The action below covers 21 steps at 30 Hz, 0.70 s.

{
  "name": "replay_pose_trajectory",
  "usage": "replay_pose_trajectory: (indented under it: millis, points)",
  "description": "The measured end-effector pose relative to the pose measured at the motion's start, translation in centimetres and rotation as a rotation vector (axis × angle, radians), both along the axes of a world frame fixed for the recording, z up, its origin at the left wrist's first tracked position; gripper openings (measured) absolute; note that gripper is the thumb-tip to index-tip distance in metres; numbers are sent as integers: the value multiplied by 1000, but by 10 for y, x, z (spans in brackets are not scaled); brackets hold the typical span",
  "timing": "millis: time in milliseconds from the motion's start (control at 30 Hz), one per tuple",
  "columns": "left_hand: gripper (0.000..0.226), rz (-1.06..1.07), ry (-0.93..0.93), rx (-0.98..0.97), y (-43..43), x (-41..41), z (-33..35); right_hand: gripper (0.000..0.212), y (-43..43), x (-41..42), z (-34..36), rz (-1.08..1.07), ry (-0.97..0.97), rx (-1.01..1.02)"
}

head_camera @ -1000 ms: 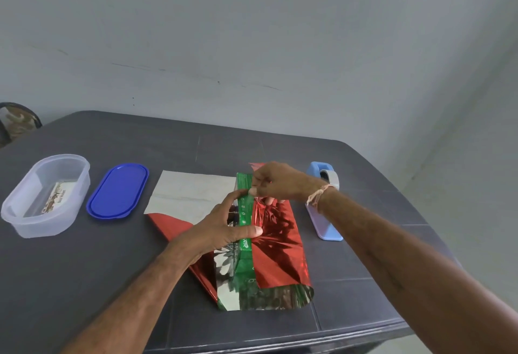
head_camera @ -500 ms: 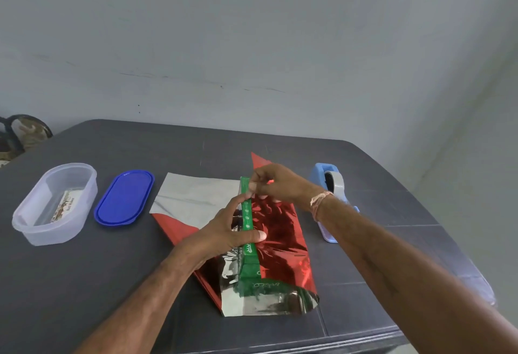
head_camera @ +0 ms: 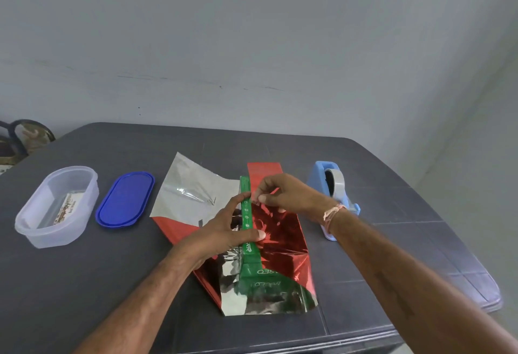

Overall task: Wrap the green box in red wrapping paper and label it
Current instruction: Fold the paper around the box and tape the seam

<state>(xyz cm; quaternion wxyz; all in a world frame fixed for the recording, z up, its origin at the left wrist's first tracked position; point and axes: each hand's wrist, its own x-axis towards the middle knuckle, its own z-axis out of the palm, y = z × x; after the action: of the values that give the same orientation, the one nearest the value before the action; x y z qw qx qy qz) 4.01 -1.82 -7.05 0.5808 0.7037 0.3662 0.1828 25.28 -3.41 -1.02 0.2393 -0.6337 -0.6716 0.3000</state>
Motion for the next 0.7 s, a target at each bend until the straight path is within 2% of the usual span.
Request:
replay_pose_trajectory:
  millis: [133, 267, 433, 567, 700]
  points:
    - [109, -17, -15, 2, 5, -1, -3, 6, 0, -2, 0, 38, 53, -28]
    - [114, -63, 20, 52, 12, 1, 1, 9, 2, 2, -2, 51, 84, -47]
    - [113, -98, 134, 98, 24, 2, 2, 11, 2, 7, -5, 65, 107, -57]
    - [106, -107, 135, 91, 25, 4, 2, 11, 4, 5, -5, 57, 96, -50]
    - [108, -88, 158, 84, 24, 3, 4, 6, 5, 3, -5, 56, 79, -47]
